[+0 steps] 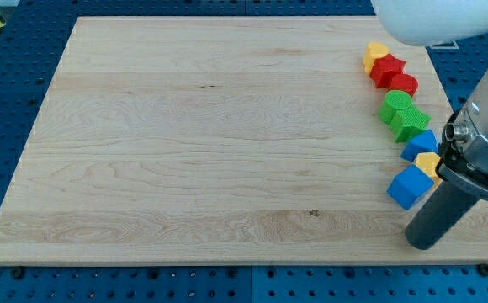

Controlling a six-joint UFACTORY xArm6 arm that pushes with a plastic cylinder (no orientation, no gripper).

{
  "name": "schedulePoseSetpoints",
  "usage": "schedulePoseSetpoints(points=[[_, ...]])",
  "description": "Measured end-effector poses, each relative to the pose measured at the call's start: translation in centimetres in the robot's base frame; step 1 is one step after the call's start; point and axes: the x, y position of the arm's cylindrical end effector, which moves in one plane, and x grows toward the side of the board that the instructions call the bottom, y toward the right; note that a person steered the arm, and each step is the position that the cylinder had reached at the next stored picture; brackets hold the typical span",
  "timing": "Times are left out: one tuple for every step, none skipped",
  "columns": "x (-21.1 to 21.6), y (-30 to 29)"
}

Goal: Place your arm at the center of the board

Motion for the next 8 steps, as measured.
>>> schedulePoseSetpoints(points=[[0.2, -2.9], [-0.2, -8.8], [-2.5, -14.2], [-3.0, -15.2], [-5.2, -16.8], [-12.9, -20.1], [-14.8, -20.1], [-14.8, -20.1]])
